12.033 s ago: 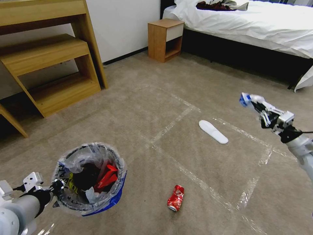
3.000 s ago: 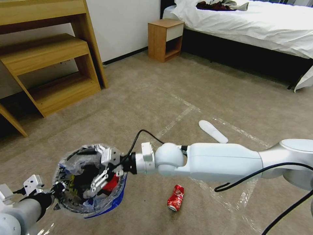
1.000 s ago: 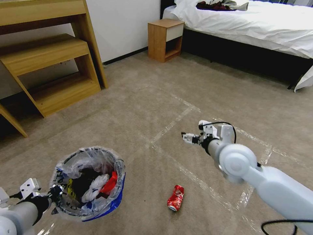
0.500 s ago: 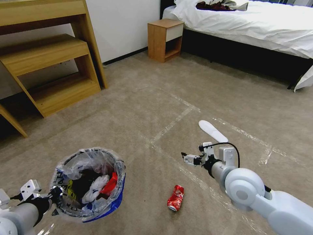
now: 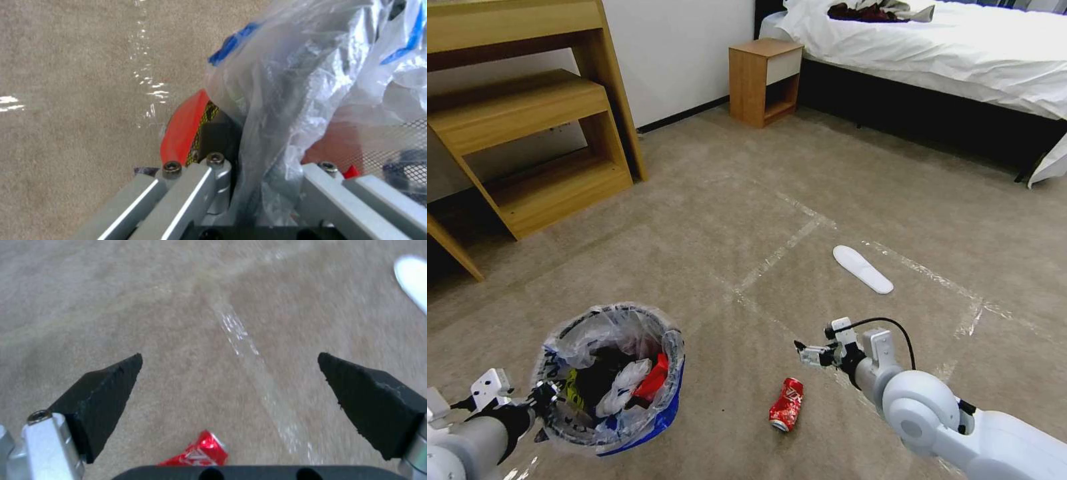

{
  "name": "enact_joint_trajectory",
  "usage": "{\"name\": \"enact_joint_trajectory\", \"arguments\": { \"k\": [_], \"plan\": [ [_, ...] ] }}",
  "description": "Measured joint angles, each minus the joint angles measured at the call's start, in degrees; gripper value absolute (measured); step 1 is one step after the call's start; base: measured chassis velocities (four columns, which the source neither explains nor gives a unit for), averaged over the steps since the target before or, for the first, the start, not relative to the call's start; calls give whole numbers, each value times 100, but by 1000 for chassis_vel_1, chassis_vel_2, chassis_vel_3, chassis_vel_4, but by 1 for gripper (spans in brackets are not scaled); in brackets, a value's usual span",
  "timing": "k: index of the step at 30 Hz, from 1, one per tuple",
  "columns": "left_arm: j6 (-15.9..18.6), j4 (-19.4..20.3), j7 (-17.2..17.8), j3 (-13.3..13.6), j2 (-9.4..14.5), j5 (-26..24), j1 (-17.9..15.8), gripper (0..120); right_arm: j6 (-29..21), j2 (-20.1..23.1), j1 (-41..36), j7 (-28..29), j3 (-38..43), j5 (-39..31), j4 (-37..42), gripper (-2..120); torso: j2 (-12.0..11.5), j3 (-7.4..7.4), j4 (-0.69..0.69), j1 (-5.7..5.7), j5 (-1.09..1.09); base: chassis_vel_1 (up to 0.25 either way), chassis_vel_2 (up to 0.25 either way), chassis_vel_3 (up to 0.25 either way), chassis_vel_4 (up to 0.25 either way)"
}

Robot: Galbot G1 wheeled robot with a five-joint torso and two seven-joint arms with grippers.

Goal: Pick up the trash bin and place the garbage on the floor into it.

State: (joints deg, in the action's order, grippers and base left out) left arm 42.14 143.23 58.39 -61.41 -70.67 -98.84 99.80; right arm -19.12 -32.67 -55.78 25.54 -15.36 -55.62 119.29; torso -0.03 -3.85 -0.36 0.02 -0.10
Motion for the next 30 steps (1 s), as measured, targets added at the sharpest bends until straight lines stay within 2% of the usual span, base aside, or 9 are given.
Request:
{"name": "enact_joint_trajectory", "arguments": {
  "k": [9,16,21,30],
  "plan": [
    [0,0,-19,14,-73,61,30,0,-142,80,197,252,-609,-175,-21,100,0,0,0,0,-1,0,0,0,0],
    [0,0,-40,38,-96,115,66,0,-226,-28,150,353,-621,-195,-55,100,0,0,1,0,-1,0,0,0,0],
    [0,0,-65,55,-68,129,54,0,-44,70,85,-37,-459,101,-127,100,0,0,0,0,-1,0,0,0,0],
    [0,0,-78,95,-69,154,36,0,205,145,119,-403,-438,292,-289,100,0,0,0,0,-1,0,0,0,0]
  ]
}}
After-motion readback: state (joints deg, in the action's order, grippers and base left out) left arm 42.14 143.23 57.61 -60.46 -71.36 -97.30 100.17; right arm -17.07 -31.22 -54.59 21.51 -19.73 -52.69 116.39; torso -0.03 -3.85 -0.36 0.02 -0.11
